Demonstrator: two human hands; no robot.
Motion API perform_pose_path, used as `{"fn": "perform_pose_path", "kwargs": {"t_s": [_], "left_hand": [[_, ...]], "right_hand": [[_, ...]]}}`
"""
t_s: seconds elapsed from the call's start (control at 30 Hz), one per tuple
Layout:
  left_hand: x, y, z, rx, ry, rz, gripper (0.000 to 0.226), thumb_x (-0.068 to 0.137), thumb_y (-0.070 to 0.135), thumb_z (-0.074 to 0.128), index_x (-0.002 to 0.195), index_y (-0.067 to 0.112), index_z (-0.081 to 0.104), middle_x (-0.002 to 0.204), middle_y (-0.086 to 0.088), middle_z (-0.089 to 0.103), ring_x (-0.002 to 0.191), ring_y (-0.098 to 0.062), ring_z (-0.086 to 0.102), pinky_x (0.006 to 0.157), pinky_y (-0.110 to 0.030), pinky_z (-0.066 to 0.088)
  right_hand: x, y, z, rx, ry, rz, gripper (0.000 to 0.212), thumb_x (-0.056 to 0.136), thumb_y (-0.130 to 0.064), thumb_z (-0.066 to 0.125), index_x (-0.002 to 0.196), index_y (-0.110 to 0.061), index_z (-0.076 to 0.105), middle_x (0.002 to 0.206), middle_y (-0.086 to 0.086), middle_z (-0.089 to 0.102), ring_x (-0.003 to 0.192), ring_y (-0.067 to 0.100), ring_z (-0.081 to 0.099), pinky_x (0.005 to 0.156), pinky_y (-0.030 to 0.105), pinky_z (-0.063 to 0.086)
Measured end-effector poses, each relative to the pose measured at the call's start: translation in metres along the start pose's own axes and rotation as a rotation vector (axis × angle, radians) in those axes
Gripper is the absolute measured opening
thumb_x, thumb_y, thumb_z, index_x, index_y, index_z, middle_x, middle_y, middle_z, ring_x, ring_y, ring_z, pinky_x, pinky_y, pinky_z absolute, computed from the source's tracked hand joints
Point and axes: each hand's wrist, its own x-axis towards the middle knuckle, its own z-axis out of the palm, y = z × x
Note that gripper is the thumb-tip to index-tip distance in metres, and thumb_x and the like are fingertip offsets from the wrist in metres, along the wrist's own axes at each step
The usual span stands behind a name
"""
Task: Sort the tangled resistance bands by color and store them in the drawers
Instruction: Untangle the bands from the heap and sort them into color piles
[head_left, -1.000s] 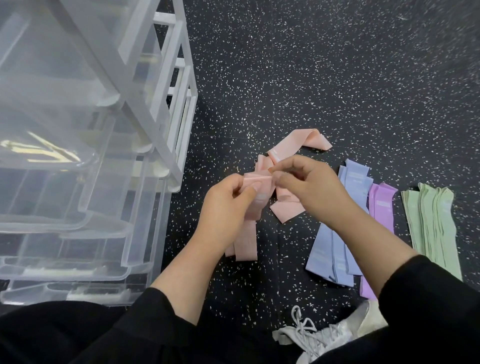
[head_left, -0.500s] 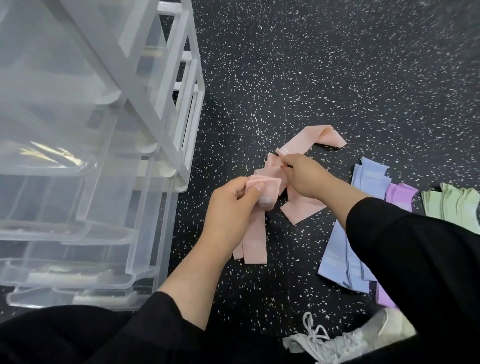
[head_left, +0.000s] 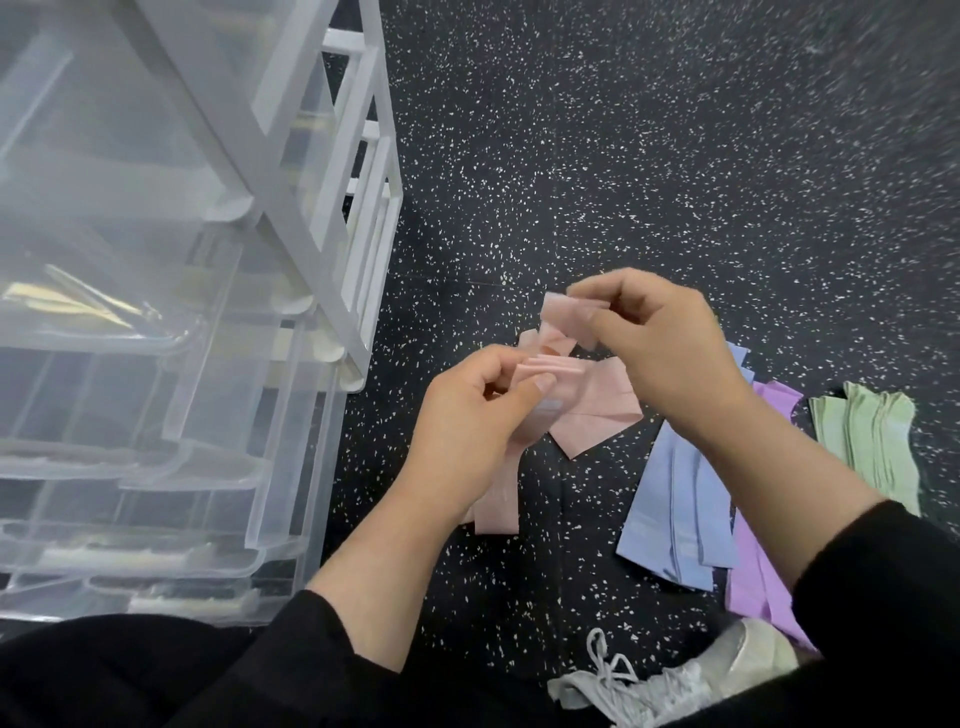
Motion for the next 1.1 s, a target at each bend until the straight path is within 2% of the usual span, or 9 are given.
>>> {"fn": "perform_pose_path", "kwargs": {"t_s": [0.17,0.23,0.4,0.5,0.57,0.7,0.8,0.97,1.1], "left_hand": [[-0.003,0.007,0.001,0.005,0.014,0.097,0.017,0.089,0.014,0.077,0.089,0.031,0.081,0.111,0.014,0.066,0.102,0.003,0.063,0.085,-0.013,0.045],[-0.003,0.007,0.000,-0.043,0.034,0.079,0.015,0.089,0.012,0.076,0.091,0.025,0.081,0.119,0.014,0.065,0.111,0.001,0.063,0.091,-0.017,0.048],[-0.004,0.007,0.003,-0.085,0.041,0.036,0.021,0.094,0.009,0.071,0.108,0.024,0.067,0.107,0.006,0.075,0.097,-0.005,0.070,0.093,-0.030,0.054],[-0.001,0.006,-0.001,0.038,-0.023,0.071,0.029,0.097,0.016,0.068,0.124,0.028,0.068,0.121,0.012,0.071,0.109,0.002,0.065,0.100,-0.026,0.050],[-0.001,0.008,-0.004,0.153,-0.005,0.177,0.021,0.100,0.020,0.064,0.118,0.024,0.075,0.122,0.013,0.070,0.119,0.003,0.060,0.103,-0.022,0.046],[-0.001,0.024,-0.010,-0.005,0.257,0.282,0.013,0.094,0.032,0.061,0.092,0.027,0.072,0.085,0.014,0.073,0.080,0.000,0.062,0.071,-0.020,0.051],[0.003,0.036,-0.020,-0.101,0.336,0.347,0.013,0.093,0.031,0.065,0.082,0.035,0.072,0.077,0.017,0.070,0.075,-0.002,0.060,0.068,-0.019,0.051],[0.011,0.025,-0.026,-0.035,0.336,0.208,0.014,0.090,0.044,0.066,0.082,0.036,0.075,0.079,0.009,0.069,0.077,-0.012,0.058,0.072,-0.038,0.051],[0.015,0.009,-0.022,-0.050,0.325,-0.002,0.021,0.101,0.028,0.063,0.086,0.028,0.078,0.083,0.006,0.073,0.081,-0.014,0.063,0.080,-0.051,0.058]], "right_hand": [[-0.023,0.000,-0.003,0.103,-0.111,0.032,0.019,0.096,-0.012,0.064,0.095,-0.025,0.078,0.086,-0.008,0.077,0.080,0.010,0.068,0.077,0.024,0.052],[-0.029,0.002,-0.003,0.212,-0.186,0.052,0.017,0.097,-0.018,0.063,0.102,-0.023,0.078,0.101,0.002,0.078,0.097,0.026,0.071,0.090,0.038,0.057],[-0.036,0.003,0.004,0.140,-0.207,0.004,0.030,0.092,-0.004,0.067,0.112,-0.026,0.072,0.111,-0.006,0.076,0.110,0.018,0.069,0.104,0.046,0.050],[-0.036,-0.001,0.004,0.167,-0.175,-0.047,0.032,0.092,0.003,0.064,0.106,-0.025,0.071,0.105,-0.005,0.077,0.104,0.013,0.071,0.097,0.034,0.054],[-0.037,-0.005,0.002,0.195,-0.157,-0.094,0.033,0.092,0.003,0.066,0.104,-0.027,0.070,0.103,-0.004,0.076,0.100,0.013,0.070,0.089,0.029,0.056],[-0.028,-0.002,-0.005,0.214,0.025,-0.120,0.021,0.093,-0.007,0.069,0.106,-0.023,0.072,0.105,0.001,0.075,0.103,0.021,0.070,0.096,0.044,0.055],[-0.016,0.030,-0.007,0.088,0.128,0.012,0.012,0.095,-0.023,0.064,0.099,-0.031,0.073,0.098,-0.005,0.075,0.096,0.023,0.069,0.091,0.050,0.056],[-0.006,0.075,0.004,-0.271,-0.002,0.190,0.015,0.100,-0.026,0.058,0.109,-0.035,0.067,0.086,-0.020,0.063,0.067,-0.003,0.054,0.060,0.021,0.039],[0.006,0.093,0.023,-0.447,-0.142,0.168,0.035,0.102,-0.031,0.053,0.137,-0.030,0.055,0.132,-0.010,0.060,0.115,0.012,0.058,0.084,0.027,0.043]]}}
